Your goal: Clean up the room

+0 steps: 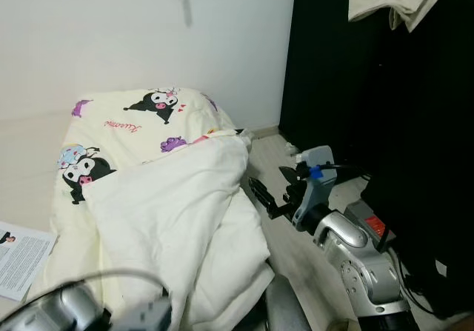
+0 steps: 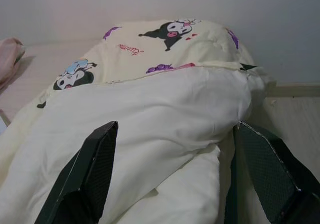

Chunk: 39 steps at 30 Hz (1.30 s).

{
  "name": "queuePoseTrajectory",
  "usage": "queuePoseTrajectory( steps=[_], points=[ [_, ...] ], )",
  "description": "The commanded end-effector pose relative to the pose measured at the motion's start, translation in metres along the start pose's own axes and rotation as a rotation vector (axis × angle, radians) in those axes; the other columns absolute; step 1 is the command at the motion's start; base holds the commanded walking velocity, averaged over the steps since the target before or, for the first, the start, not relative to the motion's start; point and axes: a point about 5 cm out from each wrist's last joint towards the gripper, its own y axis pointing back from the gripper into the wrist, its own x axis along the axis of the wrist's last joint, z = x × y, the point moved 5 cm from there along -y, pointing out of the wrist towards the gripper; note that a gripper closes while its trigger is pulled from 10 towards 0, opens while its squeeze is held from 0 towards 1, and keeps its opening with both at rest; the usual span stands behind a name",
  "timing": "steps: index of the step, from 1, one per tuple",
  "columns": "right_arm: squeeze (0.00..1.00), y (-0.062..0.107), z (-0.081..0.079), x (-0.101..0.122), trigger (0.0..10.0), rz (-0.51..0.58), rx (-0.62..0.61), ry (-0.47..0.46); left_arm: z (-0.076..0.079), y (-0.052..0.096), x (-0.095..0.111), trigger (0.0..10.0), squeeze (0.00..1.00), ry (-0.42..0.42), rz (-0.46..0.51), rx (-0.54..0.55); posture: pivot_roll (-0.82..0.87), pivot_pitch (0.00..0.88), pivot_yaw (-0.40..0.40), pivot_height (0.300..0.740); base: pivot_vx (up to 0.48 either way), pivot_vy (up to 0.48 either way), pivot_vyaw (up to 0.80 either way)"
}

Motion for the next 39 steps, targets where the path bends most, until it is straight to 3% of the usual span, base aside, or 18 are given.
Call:
queuePoseTrajectory(
  steps=[1, 2, 4, 6, 8, 9, 10, 11, 12, 14, 17, 18, 20, 21, 24, 33, 34, 39],
  points=[
    [0.00, 0.001, -0.001, -0.001, 10.0, 0.002, -0.007, 0.005, -0.015, 0.001, 0.013, 10.0, 1.00, -0.028, 0.091, 0.074, -0.23, 0.099, 0.037, 0.550, 0.000, 0.000, 0.00],
    [0.00, 0.001, -0.002, -0.002, 10.0, 0.000, -0.007, 0.001, -0.045, 0.003, 0.027, 10.0, 1.00, -0.078, 0.170, 0.244, -0.23, 0.110, 0.040, 0.550, 0.000, 0.000, 0.00],
    [0.00, 0.001, -0.002, -0.002, 10.0, 0.000, -0.007, 0.001, -0.045, 0.003, 0.027, 10.0, 1.00, -0.078, 0.170, 0.244, -0.23, 0.110, 0.040, 0.550, 0.000, 0.000, 0.00],
    [0.00, 0.002, -0.006, -0.004, 10.0, -0.003, -0.008, -0.008, -0.116, 0.022, 0.053, 10.0, 1.00, -0.056, 0.352, 0.677, -0.24, 0.126, 0.046, 0.550, 0.000, 0.000, 0.00],
    [0.00, 0.002, -0.006, -0.004, 10.0, -0.003, -0.008, -0.008, -0.116, 0.022, 0.053, 10.0, 1.00, -0.056, 0.352, 0.677, -0.24, 0.126, 0.046, 0.550, 0.000, 0.000, 0.00],
    [0.00, 0.004, -0.008, -0.006, 10.0, -0.004, -0.011, -0.018, -0.146, 0.039, 0.057, 10.0, 1.00, 0.055, 0.466, 0.869, -0.23, 0.133, 0.046, 0.550, 0.000, 0.000, 0.00],
    [0.00, 0.004, -0.008, -0.006, 10.0, -0.004, -0.011, -0.018, -0.146, 0.039, 0.057, 10.0, 1.00, 0.055, 0.466, 0.869, -0.23, 0.133, 0.046, 0.550, 0.000, 0.000, 0.00],
    [0.00, 0.006, -0.009, -0.008, 10.0, -0.011, -0.015, -0.023, -0.170, 0.060, 0.058, 10.0, 1.00, 0.107, 0.538, 1.079, -0.23, 0.143, 0.039, 0.550, 0.000, 0.000, 0.00],
    [0.00, 0.006, -0.009, -0.008, 10.0, -0.011, -0.015, -0.023, -0.170, 0.060, 0.058, 10.0, 1.00, 0.107, 0.538, 1.079, -0.23, 0.143, 0.039, 0.550, 0.000, 0.000, 0.00],
    [0.00, 0.010, -0.009, -0.012, 10.0, -0.022, -0.022, -0.032, -0.193, 0.125, 0.045, 10.0, 1.00, 0.290, 0.735, 1.528, -0.26, 0.158, 0.041, 0.550, 0.000, 0.000, 0.00],
    [0.00, 0.013, -0.009, -0.013, 10.0, -0.027, -0.026, -0.035, -0.191, 0.158, 0.028, 10.0, 0.96, 0.399, 0.790, 1.731, -0.26, 0.168, 0.039, 0.550, 0.000, 0.000, 0.00],
    [0.00, 0.016, -0.009, -0.014, 10.0, -0.033, -0.029, -0.036, -0.185, 0.175, 0.016, 10.0, 0.24, 0.435, 0.775, 1.819, -0.26, 0.175, 0.038, 0.550, 0.000, 0.000, 0.00],
    [0.00, 0.017, -0.008, -0.016, 10.0, -0.037, -0.032, -0.038, -0.181, 0.185, 0.009, 10.0, 0.24, 0.458, 0.766, 1.875, -0.26, 0.175, 0.038, 0.550, 0.000, 0.000, 0.00],
    [0.00, 0.019, -0.009, -0.018, 10.0, -0.045, -0.035, -0.039, -0.171, 0.205, -0.004, 10.0, 0.00, 0.479, 0.734, 1.975, -0.26, 0.186, 0.036, 0.550, 0.000, 0.000, 0.00],
    [0.00, 0.020, -0.010, -0.020, 10.0, -0.052, -0.036, -0.044, -0.153, 0.231, -0.020, 10.0, 0.00, 0.490, 0.659, 2.111, -0.26, 0.189, 0.034, 0.550, 0.000, 0.000, 0.00],
    [0.00, 0.021, -0.011, -0.022, 10.0, -0.055, -0.035, -0.047, -0.141, 0.245, -0.034, 10.0, 0.00, 0.526, 0.631, 2.192, -0.26, 0.194, 0.030, 0.550, 0.000, 0.000, 0.00],
    [0.00, 0.024, -0.014, -0.022, 10.0, -0.059, -0.032, -0.050, -0.136, 0.237, -0.057, 10.0, 0.00, 0.644, 0.743, 2.117, -0.28, 0.221, 0.007, 0.550, 0.000, 0.000, 0.00],
    [0.00, 0.035, -0.017, -0.022, 10.0, -0.076, -0.032, -0.052, -0.135, 0.212, -0.083, 10.0, 0.00, 0.789, 0.961, 1.979, -0.30, 0.247, 0.003, 0.550, 0.000, 0.000, 0.00]
  ],
)
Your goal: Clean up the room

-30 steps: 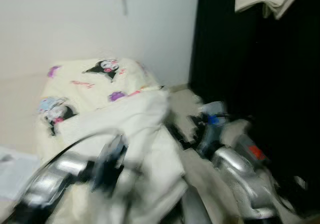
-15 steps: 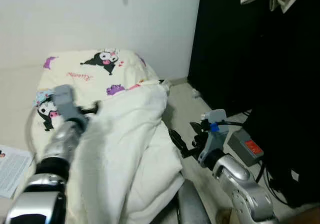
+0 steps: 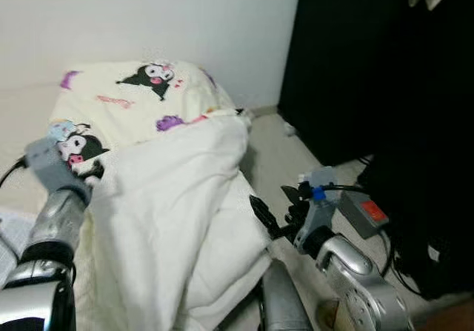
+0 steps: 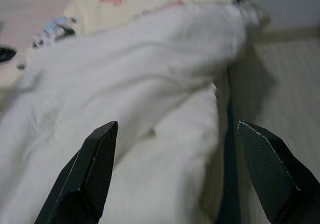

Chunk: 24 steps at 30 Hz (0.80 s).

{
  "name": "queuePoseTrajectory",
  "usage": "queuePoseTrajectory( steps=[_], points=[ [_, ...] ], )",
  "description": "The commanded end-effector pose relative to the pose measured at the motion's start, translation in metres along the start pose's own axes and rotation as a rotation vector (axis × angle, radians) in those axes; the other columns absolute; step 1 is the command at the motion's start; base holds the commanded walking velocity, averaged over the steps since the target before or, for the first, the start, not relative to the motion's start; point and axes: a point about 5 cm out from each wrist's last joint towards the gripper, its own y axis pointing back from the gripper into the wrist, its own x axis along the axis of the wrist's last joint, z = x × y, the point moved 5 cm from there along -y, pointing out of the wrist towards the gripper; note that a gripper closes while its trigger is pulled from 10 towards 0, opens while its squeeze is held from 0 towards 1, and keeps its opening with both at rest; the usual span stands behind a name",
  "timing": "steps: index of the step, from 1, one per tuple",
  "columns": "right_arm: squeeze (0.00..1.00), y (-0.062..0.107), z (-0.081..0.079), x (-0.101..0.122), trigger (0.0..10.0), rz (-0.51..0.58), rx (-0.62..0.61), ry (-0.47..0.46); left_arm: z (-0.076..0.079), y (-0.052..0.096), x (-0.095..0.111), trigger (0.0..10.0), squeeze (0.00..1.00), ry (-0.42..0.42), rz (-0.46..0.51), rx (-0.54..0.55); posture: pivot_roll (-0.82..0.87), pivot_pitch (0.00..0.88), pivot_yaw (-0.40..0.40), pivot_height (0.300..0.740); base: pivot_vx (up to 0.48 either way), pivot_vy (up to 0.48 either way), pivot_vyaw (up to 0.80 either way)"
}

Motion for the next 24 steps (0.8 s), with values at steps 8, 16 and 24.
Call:
queuePoseTrajectory(
  steps=[8, 16, 24],
  points=[
    [0.00, 0.027, -0.008, -0.004, 10.0, -0.046, -0.008, -0.021, -0.014, 0.003, -0.007, 10.0, 0.00, 0.082, 0.034, 0.092, -0.33, 0.338, -0.018, 0.550, 0.000, 0.000, 0.00],
    [0.00, 0.029, -0.006, -0.007, 10.0, -0.071, -0.022, -0.033, 0.017, 0.001, -0.017, 10.0, 0.00, 0.169, 0.014, -0.068, -0.32, 0.382, -0.032, 0.550, 0.000, 0.000, 0.00],
    [0.00, 0.029, -0.010, -0.009, 10.0, -0.093, -0.015, -0.038, 0.068, 0.002, -0.024, 0.0, 0.00, 0.234, 0.018, -0.298, -0.32, 0.359, -0.030, 0.550, 0.000, 0.000, 0.00]
  ],
)
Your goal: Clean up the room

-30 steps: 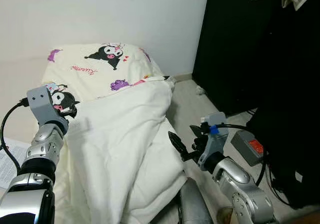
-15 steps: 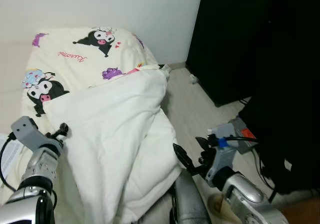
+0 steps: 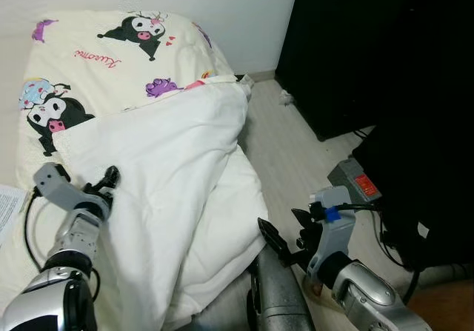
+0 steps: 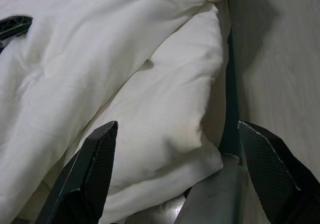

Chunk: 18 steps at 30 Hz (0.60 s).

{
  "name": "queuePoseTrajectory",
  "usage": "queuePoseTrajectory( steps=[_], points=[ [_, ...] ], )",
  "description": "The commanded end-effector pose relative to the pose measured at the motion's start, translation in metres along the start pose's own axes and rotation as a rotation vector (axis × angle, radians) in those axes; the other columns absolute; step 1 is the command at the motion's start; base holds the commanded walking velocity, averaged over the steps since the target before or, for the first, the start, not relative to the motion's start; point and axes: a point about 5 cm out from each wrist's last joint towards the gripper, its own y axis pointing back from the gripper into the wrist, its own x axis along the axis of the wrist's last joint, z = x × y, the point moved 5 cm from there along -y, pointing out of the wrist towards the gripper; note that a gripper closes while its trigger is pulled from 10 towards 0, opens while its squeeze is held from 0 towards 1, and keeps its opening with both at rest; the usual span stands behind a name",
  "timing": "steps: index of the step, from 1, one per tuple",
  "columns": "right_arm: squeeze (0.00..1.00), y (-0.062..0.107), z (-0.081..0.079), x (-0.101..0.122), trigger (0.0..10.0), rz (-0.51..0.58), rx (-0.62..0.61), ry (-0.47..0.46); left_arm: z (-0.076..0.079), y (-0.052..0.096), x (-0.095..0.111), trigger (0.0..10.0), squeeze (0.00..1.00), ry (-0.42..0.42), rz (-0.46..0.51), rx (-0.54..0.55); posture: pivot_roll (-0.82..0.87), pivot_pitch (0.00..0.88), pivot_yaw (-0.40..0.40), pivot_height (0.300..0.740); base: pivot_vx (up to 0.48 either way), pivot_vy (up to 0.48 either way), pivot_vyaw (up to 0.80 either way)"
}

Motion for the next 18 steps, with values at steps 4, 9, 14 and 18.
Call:
queuePoseTrajectory(
  steps=[4, 9, 14, 18],
  points=[
    [0.00, -0.001, 0.001, -0.001, 10.0, -0.008, 0.001, -0.004, 0.014, 0.000, -0.015, 0.0, 0.00, 0.006, -0.037, -0.067, -0.32, 0.351, -0.027, 0.550, 0.000, 0.000, 0.00],
    [0.00, -0.005, 0.004, 0.003, 10.0, 0.003, -0.003, 0.004, 0.029, -0.002, -0.017, 0.0, 0.00, -0.036, -0.032, -0.139, -0.31, 0.321, -0.021, 0.550, 0.000, 0.000, 0.00],
    [0.00, -0.009, 0.004, 0.003, 10.0, 0.002, 0.001, 0.009, 0.044, -0.003, -0.016, 0.0, 0.00, -0.121, -0.035, -0.226, -0.31, 0.306, -0.019, 0.550, 0.000, 0.000, 0.00],
    [0.00, -0.015, 0.005, 0.006, 10.0, 0.010, 0.010, 0.016, 0.070, 0.001, -0.024, 0.0, 0.00, -0.222, -0.068, -0.403, -0.29, 0.268, -0.016, 0.550, 0.000, 0.000, 0.00]
  ],
)
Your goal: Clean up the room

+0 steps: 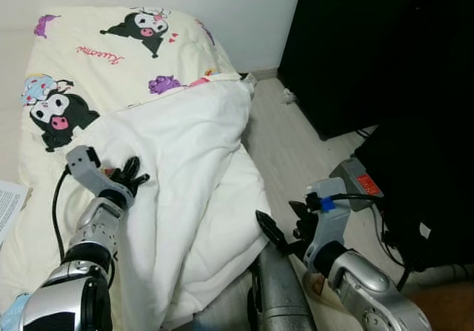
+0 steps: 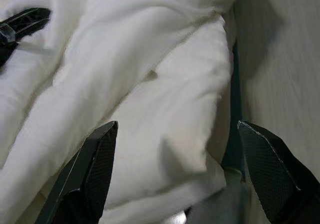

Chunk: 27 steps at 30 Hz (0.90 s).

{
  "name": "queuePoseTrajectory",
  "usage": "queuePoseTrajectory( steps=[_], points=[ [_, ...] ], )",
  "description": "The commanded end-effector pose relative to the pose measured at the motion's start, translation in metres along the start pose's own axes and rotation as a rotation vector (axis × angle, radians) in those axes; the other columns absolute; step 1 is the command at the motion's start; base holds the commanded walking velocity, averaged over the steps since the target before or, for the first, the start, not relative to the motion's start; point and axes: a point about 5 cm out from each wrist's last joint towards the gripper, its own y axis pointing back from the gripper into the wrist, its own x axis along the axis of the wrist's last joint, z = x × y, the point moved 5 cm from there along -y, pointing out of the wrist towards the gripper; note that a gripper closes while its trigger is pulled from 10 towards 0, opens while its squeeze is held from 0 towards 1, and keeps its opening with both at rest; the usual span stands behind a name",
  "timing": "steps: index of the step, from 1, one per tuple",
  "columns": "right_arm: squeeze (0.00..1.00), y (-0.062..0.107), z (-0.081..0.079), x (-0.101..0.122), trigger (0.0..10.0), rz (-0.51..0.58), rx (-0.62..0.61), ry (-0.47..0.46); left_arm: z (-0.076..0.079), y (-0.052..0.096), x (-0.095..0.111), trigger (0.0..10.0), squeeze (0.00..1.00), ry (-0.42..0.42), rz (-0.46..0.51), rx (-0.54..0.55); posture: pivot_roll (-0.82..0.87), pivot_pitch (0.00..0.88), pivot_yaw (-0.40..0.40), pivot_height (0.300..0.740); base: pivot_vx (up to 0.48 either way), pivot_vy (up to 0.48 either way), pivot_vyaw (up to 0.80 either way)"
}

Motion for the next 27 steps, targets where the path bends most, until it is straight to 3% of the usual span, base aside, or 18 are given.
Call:
queuePoseTrajectory(
  steps=[1, 2, 3, 4, 5, 6, 7, 8, 9, 10, 11, 12, 13, 14, 15, 16, 21, 27],
  points=[
    [0.00, 0.001, 0.002, -0.006, 10.0, -0.014, -0.004, -0.001, 0.007, 0.002, -0.011, 0.0, 0.00, -0.021, -0.033, -0.051, -0.29, 0.268, -0.016, 0.550, 0.000, 0.000, 0.00],
    [0.00, -0.003, 0.002, -0.003, 10.0, -0.007, 0.001, 0.006, 0.035, 0.004, -0.019, 0.0, 0.00, -0.069, -0.079, -0.241, -0.28, 0.253, -0.015, 0.550, 0.000, 0.000, 0.00],
    [0.00, -0.003, 0.002, -0.003, 10.0, -0.007, 0.001, 0.006, 0.035, 0.004, -0.019, 0.0, 0.00, -0.069, -0.079, -0.241, -0.28, 0.253, -0.015, 0.550, 0.000, 0.000, 0.00],
    [0.00, -0.007, 0.003, 0.000, 10.0, 0.003, 0.004, 0.013, 0.067, 0.016, -0.034, 0.0, 0.00, -0.093, -0.151, -0.461, -0.28, 0.238, -0.013, 0.550, 0.000, 0.000, 0.00],
    [0.00, -0.007, 0.003, 0.000, 10.0, 0.003, 0.004, 0.013, 0.067, 0.016, -0.034, 0.0, 0.00, -0.093, -0.151, -0.461, -0.28, 0.238, -0.013, 0.550, 0.000, 0.000, 0.00],
    [0.00, -0.012, 0.006, 0.003, 10.0, 0.014, 0.006, 0.020, 0.102, 0.038, -0.056, 1.1, 0.00, -0.091, -0.257, -0.685, -0.26, 0.207, -0.009, 0.550, 0.000, 0.000, 0.00],
    [0.00, -0.012, 0.006, 0.003, 10.0, 0.014, 0.006, 0.020, 0.102, 0.038, -0.056, 1.1, 0.00, -0.091, -0.257, -0.685, -0.26, 0.207, -0.009, 0.550, 0.000, 0.000, 0.00],
    [0.00, -0.016, 0.008, 0.007, 10.0, 0.025, 0.007, 0.031, 0.133, 0.068, -0.081, 2.0, 0.00, -0.073, -0.373, -0.879, -0.26, 0.187, -0.006, 0.550, 0.000, 0.000, 0.00],
    [0.00, -0.016, 0.008, 0.007, 10.0, 0.025, 0.007, 0.031, 0.133, 0.068, -0.081, 2.0, 0.00, -0.073, -0.373, -0.879, -0.26, 0.187, -0.006, 0.550, 0.000, 0.000, 0.00],
    [0.00, -0.021, 0.011, 0.012, 10.0, 0.038, 0.007, 0.041, 0.157, 0.101, -0.106, 2.6, 0.00, -0.032, -0.488, -1.027, -0.26, 0.169, -0.001, 0.550, 0.000, 0.000, 0.00],
    [0.00, -0.025, 0.013, 0.016, 10.0, 0.049, 0.007, 0.050, 0.172, 0.127, -0.128, 2.0, 0.00, 0.009, -0.576, -1.113, -0.26, 0.150, 0.002, 0.550, 0.000, 0.000, 0.00],
    [0.00, -0.025, 0.013, 0.016, 10.0, 0.049, 0.007, 0.050, 0.172, 0.127, -0.128, 2.0, 0.00, 0.009, -0.576, -1.113, -0.26, 0.150, 0.002, 0.550, 0.000, 0.000, 0.00],
    [0.00, -0.027, 0.014, 0.019, 10.0, 0.061, 0.007, 0.057, 0.183, 0.144, -0.144, 3.1, 0.00, 0.040, -0.630, -1.157, -0.27, 0.140, 0.004, 0.550, 0.000, 0.000, 0.00],
    [0.00, -0.030, 0.016, 0.022, 10.0, 0.069, 0.005, 0.064, 0.189, 0.151, -0.157, 7.6, 0.00, 0.066, -0.657, -1.163, -0.27, 0.123, 0.006, 0.550, 0.000, 0.000, 0.00],
    [0.00, -0.031, 0.018, 0.024, 10.0, 0.075, 0.005, 0.067, 0.193, 0.152, -0.165, 7.6, 0.00, 0.058, -0.662, -1.155, -0.27, 0.119, 0.006, 0.550, 0.000, 0.000, 0.00],
    [0.00, -0.032, 0.019, 0.026, 10.0, 0.080, 0.004, 0.074, 0.197, 0.148, -0.172, 10.0, 0.00, 0.058, -0.660, -1.125, -0.27, 0.111, 0.007, 0.550, 0.000, 0.000, 0.00],
    [0.00, -0.034, 0.021, 0.028, 10.0, 0.087, 0.004, 0.081, 0.203, 0.139, -0.179, 10.0, 0.00, 0.041, -0.647, -1.064, -0.27, 0.097, 0.012, 0.550, 0.000, 0.000, 0.00],
    [0.00, -0.040, 0.024, 0.032, 10.0, 0.109, 0.001, 0.089, 0.205, 0.102, -0.180, 10.0, 0.00, 0.023, -0.599, -0.827, -0.26, 0.065, 0.026, 0.550, 0.000, 0.000, 0.00]
  ],
)
